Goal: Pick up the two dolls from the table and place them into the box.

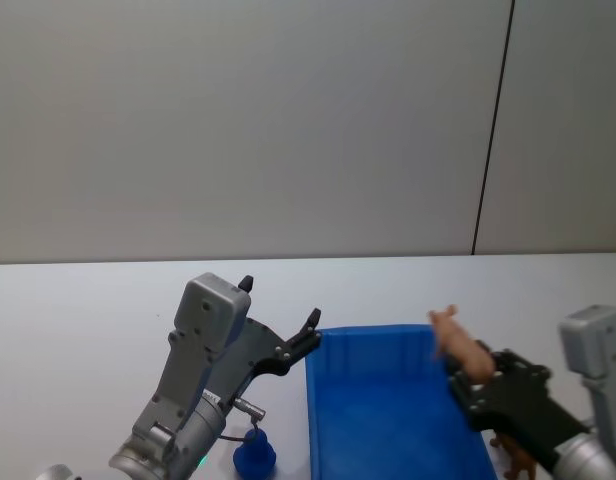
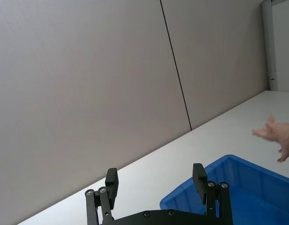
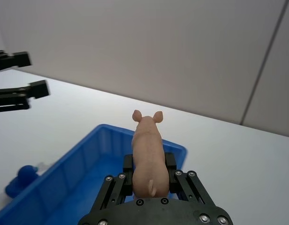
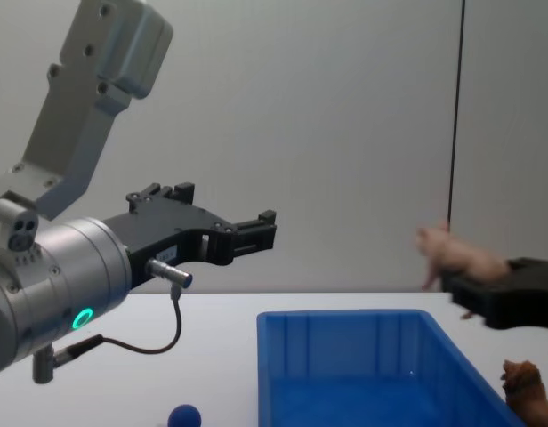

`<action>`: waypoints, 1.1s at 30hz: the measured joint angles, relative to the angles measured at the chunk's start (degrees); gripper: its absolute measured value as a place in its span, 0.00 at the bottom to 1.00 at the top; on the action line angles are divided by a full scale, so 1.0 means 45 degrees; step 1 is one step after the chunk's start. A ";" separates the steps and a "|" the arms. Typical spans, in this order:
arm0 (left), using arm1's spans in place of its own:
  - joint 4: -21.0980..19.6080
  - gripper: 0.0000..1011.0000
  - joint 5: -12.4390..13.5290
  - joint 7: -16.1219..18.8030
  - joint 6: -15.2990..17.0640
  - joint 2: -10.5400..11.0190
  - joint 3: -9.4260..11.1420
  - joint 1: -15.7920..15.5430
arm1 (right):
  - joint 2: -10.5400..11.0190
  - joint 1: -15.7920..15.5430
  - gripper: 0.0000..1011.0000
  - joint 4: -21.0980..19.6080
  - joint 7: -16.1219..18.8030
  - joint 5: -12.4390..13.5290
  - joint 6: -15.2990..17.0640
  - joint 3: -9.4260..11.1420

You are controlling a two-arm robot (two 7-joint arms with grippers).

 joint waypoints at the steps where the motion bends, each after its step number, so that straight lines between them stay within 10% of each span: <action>1: 0.0000 0.99 0.0000 0.0001 0.0000 0.0000 0.0000 0.0000 | -0.0058 0.0066 0.38 0.0056 0.0141 -0.0039 0.0042 -0.0050; 24: 0.0000 0.99 0.0000 0.0000 0.0000 0.0000 0.0000 0.0000 | -0.0766 0.0818 0.99 0.1084 0.0867 -0.0792 0.0628 -0.0646; 33: 0.0000 0.99 0.0000 0.0001 0.0000 0.0000 0.0000 0.0000 | -0.0491 0.0341 0.99 0.0702 0.0040 -0.0875 0.0460 -0.0554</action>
